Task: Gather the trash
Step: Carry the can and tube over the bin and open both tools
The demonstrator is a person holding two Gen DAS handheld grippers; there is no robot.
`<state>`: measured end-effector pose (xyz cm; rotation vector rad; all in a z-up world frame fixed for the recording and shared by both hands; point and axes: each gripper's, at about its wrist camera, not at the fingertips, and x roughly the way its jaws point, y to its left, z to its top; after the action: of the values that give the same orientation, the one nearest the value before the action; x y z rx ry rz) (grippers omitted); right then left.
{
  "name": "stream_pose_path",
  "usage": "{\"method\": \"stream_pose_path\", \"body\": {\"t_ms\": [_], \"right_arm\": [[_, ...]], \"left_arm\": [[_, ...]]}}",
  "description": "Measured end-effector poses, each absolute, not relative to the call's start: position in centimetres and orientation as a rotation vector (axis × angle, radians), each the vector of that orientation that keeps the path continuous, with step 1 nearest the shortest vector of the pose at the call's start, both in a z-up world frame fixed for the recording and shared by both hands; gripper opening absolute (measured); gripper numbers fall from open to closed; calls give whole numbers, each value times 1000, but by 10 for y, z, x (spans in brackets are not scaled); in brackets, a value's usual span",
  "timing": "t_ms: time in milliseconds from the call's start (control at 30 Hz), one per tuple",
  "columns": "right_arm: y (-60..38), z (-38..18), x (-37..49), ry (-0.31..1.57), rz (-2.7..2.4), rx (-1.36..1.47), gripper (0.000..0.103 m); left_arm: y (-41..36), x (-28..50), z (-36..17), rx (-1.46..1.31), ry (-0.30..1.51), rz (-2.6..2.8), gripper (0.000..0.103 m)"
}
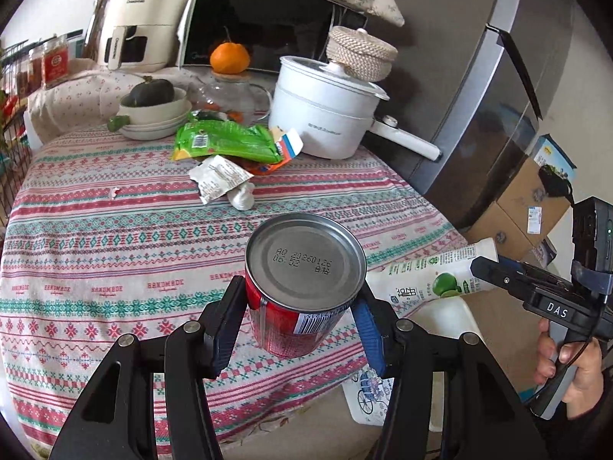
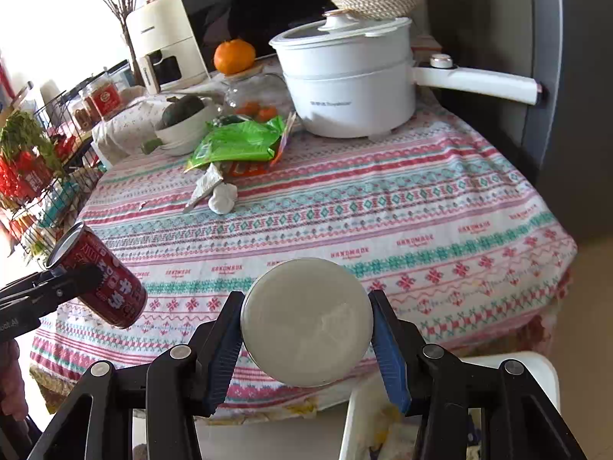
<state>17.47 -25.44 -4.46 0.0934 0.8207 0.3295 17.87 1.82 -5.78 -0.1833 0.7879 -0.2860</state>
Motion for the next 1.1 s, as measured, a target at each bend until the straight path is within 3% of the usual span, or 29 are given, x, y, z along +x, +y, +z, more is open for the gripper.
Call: {"method": "stream_pose_path", "body": {"t_ms": [467, 900, 1100], "right_arm": [[-348, -40, 107, 818, 123, 204, 55], [-398, -112, 117, 1027, -83, 233, 55], [-415, -113, 113, 1044, -48, 397, 57]], "left_arm": [[-70, 161, -65, -68, 800, -511, 57], [-145, 145, -90, 19, 838, -654, 57], [-166, 140, -100, 66, 841, -687, 57]]}}
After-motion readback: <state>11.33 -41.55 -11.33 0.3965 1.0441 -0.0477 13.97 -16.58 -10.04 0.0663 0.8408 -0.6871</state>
